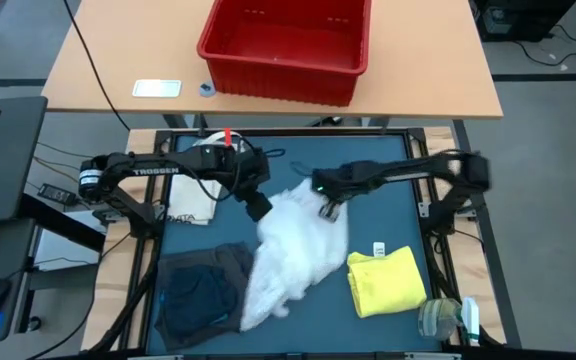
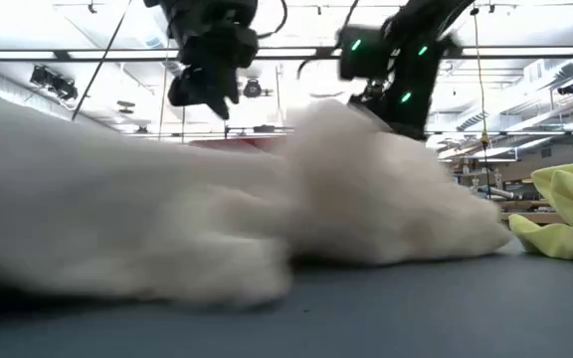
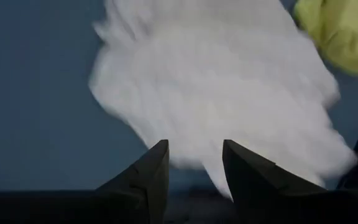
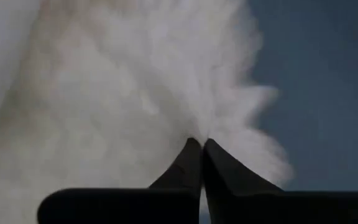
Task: Fold laundry
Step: Fold the white shirt
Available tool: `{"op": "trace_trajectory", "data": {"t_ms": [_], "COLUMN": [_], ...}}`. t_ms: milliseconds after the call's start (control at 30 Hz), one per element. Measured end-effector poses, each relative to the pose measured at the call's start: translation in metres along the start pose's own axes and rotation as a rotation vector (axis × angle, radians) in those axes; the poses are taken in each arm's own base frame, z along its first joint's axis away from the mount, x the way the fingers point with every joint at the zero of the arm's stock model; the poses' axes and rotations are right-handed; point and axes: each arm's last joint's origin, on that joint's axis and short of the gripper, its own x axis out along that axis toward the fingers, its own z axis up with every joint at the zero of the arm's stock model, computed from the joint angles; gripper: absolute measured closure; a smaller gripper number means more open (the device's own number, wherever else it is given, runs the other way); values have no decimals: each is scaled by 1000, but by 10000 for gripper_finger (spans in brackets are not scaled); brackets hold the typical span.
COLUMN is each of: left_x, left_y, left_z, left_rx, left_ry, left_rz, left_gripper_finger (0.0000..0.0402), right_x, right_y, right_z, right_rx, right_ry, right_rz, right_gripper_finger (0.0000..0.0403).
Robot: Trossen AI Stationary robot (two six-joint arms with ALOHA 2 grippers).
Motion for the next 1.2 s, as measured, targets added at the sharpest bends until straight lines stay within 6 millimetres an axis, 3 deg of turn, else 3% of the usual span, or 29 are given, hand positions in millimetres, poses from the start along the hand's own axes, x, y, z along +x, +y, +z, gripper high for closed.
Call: {"op": "trace_trajectory", "data": {"t_ms": [67,133,267,367,600,667,833,1000,1100,1200], "left_x": [0,0,1,11,53,63,73,58,44,38], "left_y": [-4,-9,-19,-28,-59,-67,-72,-70,-72,-75], "left_z": [4,9,12,12,5,1,-4,-1,-1,-5], "left_rx": [-51,-103,-152,-165,-111,-104,-177,-211,-235,-227], "left_ry": [-63,-137,-256,-293,-268,-248,-229,-247,-269,-271], "left_rz": [-4,-7,16,55,0,-14,-18,-26,-52,-63], "left_gripper_finger": [246,246,246,246,246,246,246,246,246,246], "right_x": [-28,-56,-91,-101,-109,-108,-84,-43,-30,-22], "right_y": [-15,-28,-48,-60,-86,-87,-52,-6,21,38], "right_z": [-7,-11,-13,-16,-33,-37,-45,-65,-77,-82], "right_rx": [-25,-16,96,154,239,217,-3,-212,-363,-463], "right_ry": [-59,-156,-291,-307,-213,-175,-164,-249,-341,-442], "right_rz": [-215,-310,-155,-10,-64,29,464,550,571,474], "right_gripper_finger": [395,396,377,348,261,243,230,232,229,227]}}
